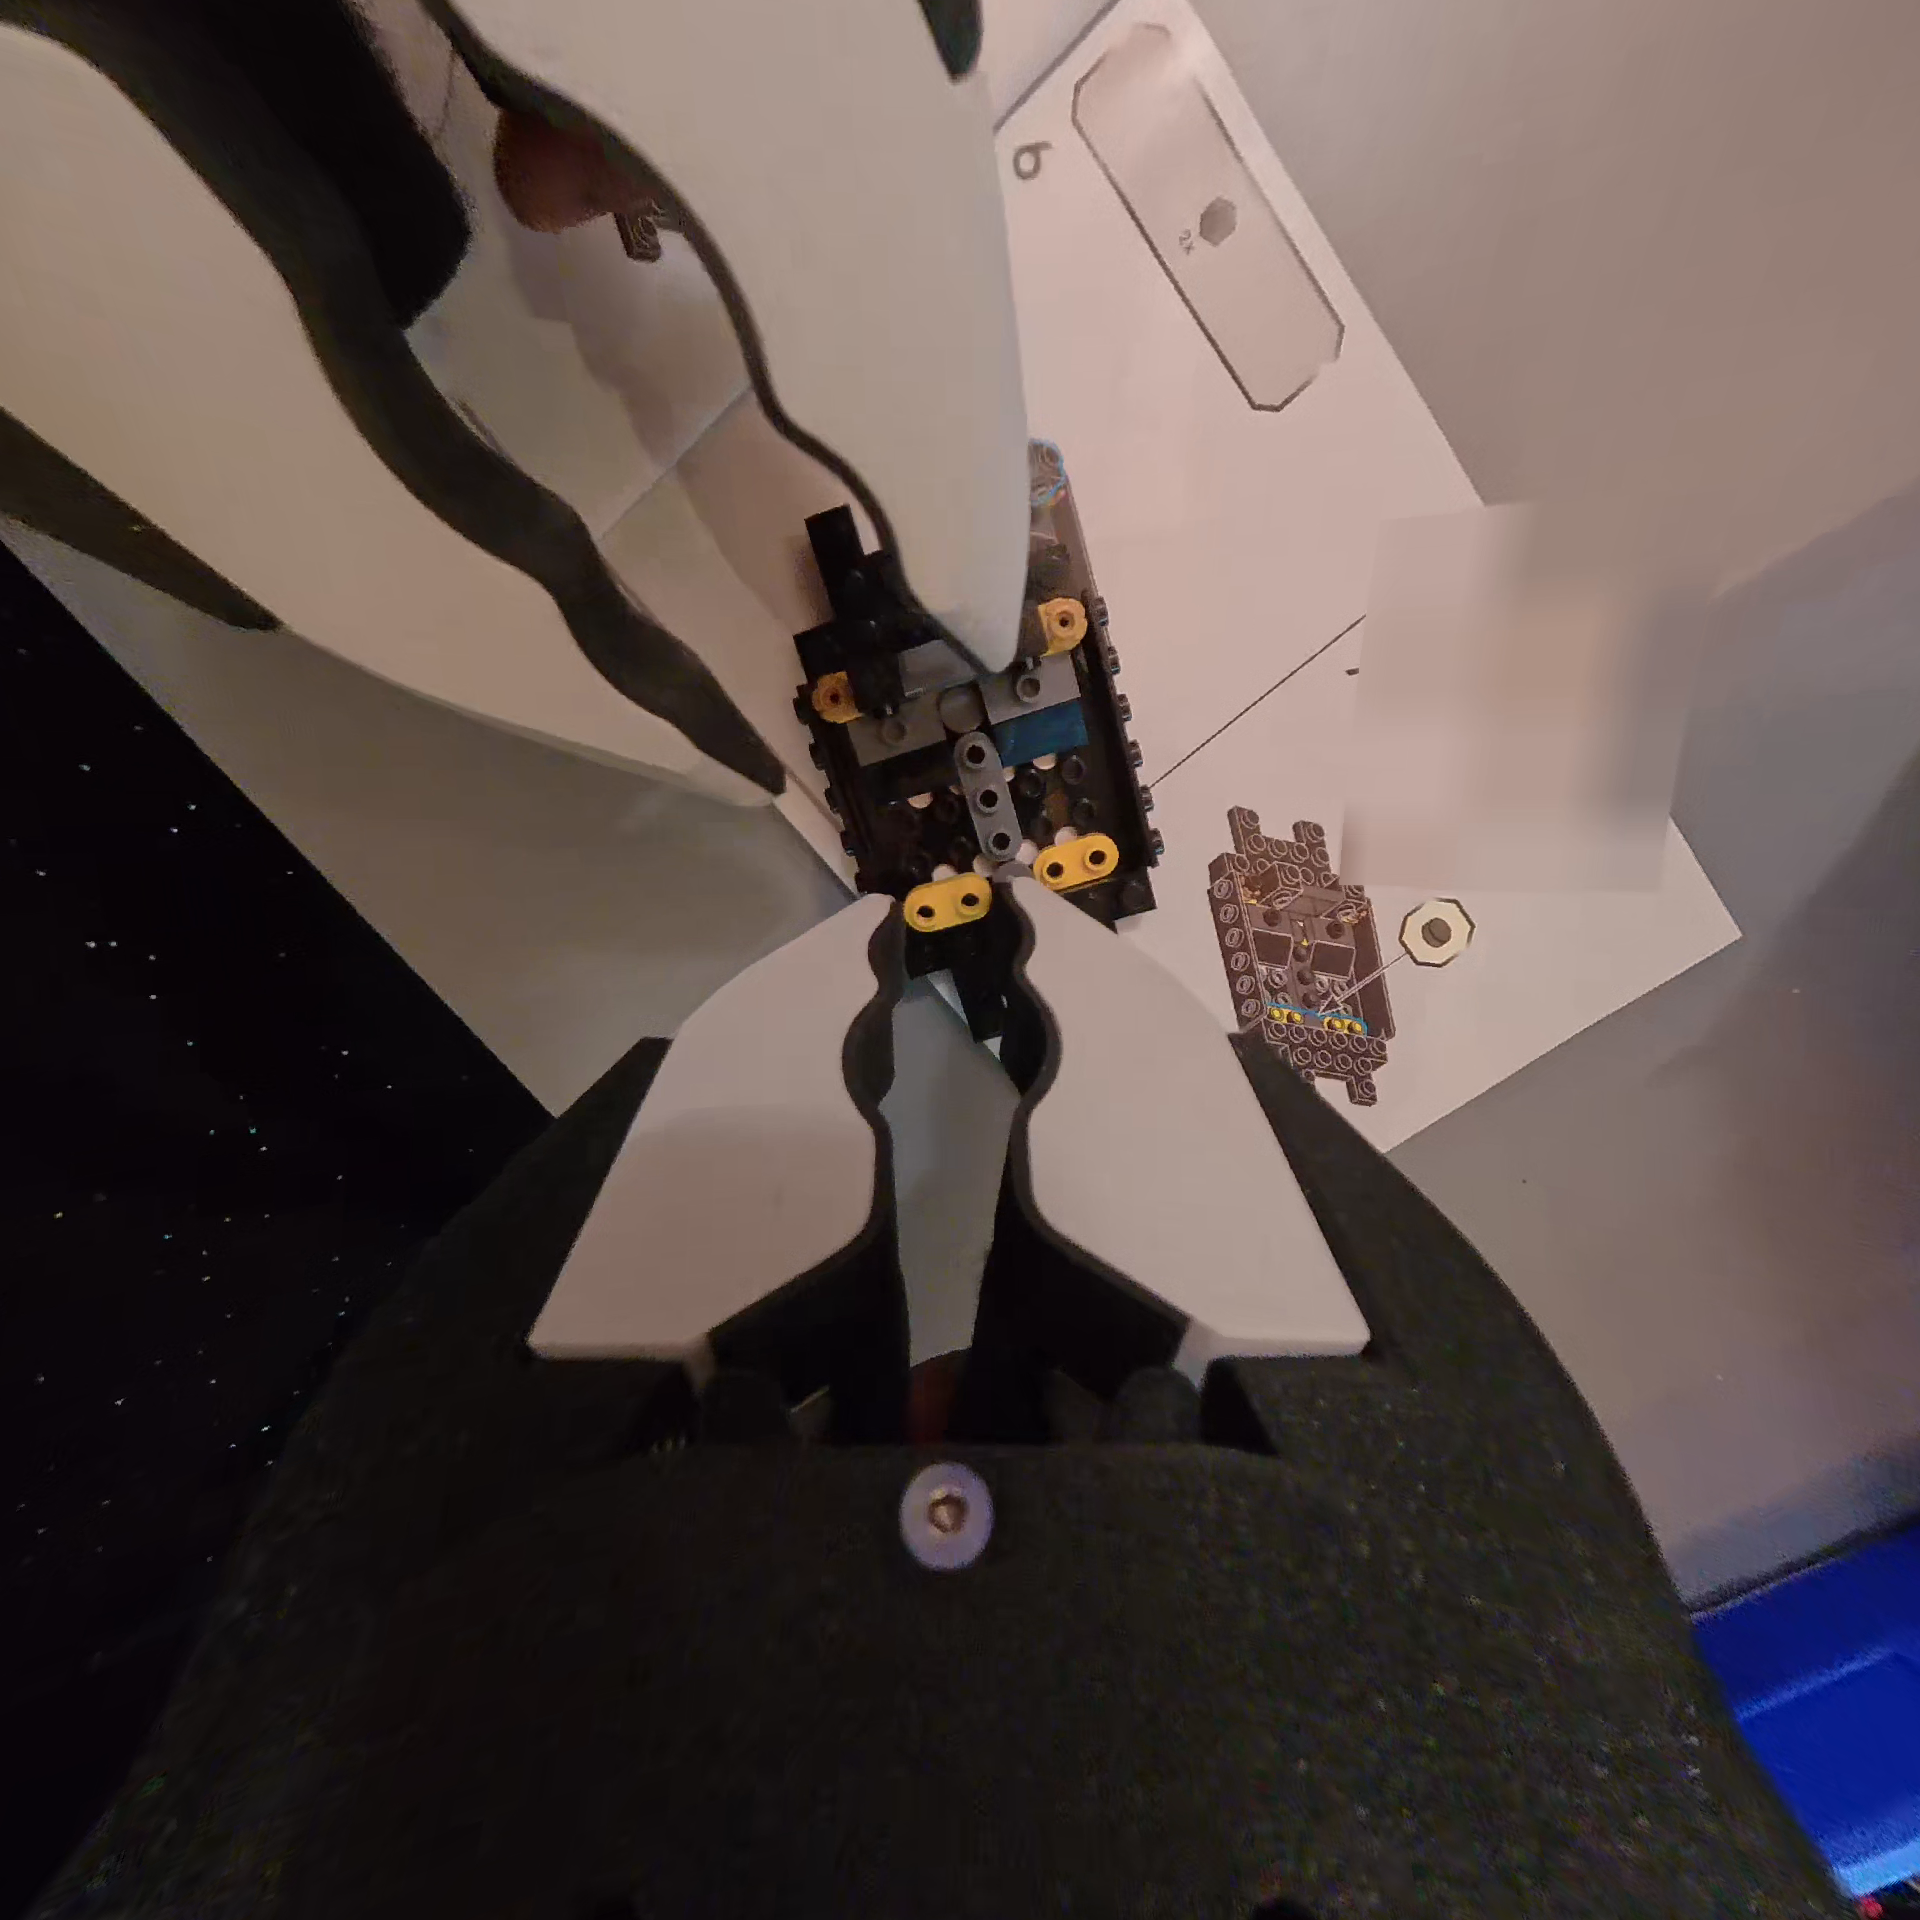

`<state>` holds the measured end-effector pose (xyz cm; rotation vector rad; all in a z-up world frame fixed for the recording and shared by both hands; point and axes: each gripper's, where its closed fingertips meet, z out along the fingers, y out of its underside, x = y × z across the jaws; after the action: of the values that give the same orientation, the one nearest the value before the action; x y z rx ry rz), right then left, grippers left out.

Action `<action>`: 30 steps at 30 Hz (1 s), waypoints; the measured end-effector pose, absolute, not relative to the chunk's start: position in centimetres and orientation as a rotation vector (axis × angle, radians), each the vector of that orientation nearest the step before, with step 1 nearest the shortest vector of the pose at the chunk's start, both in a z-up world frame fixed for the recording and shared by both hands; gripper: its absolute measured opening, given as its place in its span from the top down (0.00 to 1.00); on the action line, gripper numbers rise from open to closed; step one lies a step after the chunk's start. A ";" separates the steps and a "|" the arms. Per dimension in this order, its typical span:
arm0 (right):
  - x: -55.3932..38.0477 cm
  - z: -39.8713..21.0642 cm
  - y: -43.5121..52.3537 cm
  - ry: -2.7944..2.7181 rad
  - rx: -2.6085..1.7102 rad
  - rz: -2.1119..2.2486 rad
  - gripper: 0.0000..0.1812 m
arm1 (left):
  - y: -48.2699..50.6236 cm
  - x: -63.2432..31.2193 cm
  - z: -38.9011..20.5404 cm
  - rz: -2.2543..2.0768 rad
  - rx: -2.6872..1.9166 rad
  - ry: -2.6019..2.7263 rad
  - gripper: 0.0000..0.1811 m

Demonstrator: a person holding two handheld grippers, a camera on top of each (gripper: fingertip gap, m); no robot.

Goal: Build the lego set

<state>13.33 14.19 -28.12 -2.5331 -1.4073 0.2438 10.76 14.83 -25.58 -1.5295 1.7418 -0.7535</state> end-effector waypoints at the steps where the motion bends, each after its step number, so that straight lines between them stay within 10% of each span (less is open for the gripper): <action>1: 13.4 -28.1 14.2 -1.409 -2.536 0.230 0.91 | 14.8 10.8 -25.6 -0.753 -1.527 1.745 0.83; 30: 14.4 -26.5 14.8 -1.411 -2.476 0.305 0.97 | 14.8 10.7 -26.5 -0.706 -1.534 1.784 0.84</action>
<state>14.42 14.76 -26.52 -2.4757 -1.4106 0.3051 10.67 14.79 -26.48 -1.5342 1.7843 -0.7063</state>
